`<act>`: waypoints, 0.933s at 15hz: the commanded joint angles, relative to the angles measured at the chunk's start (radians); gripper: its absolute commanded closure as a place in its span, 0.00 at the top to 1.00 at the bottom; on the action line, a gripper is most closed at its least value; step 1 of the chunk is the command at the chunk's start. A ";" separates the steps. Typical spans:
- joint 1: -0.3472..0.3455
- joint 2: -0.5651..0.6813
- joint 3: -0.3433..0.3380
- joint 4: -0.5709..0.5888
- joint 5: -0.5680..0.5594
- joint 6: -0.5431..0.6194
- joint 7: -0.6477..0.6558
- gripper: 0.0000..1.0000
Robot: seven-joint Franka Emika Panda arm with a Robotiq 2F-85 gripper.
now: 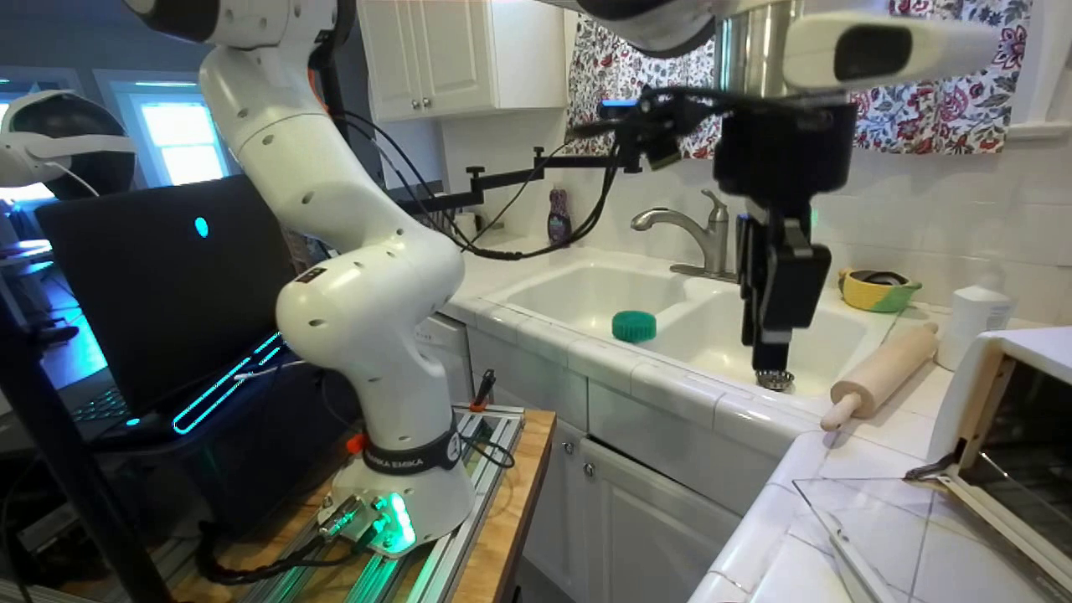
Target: Open the door on the toaster oven.
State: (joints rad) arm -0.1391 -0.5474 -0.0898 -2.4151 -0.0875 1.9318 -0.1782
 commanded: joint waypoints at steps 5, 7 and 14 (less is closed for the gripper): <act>0.013 -0.084 0.038 0.115 0.008 -0.130 0.191 0.99; 0.014 -0.066 0.039 0.138 0.013 -0.109 0.227 1.00; 0.036 -0.058 0.034 0.148 0.002 -0.101 0.209 1.00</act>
State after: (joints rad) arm -0.1077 -0.6061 -0.0520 -2.2698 -0.0833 1.8331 0.0289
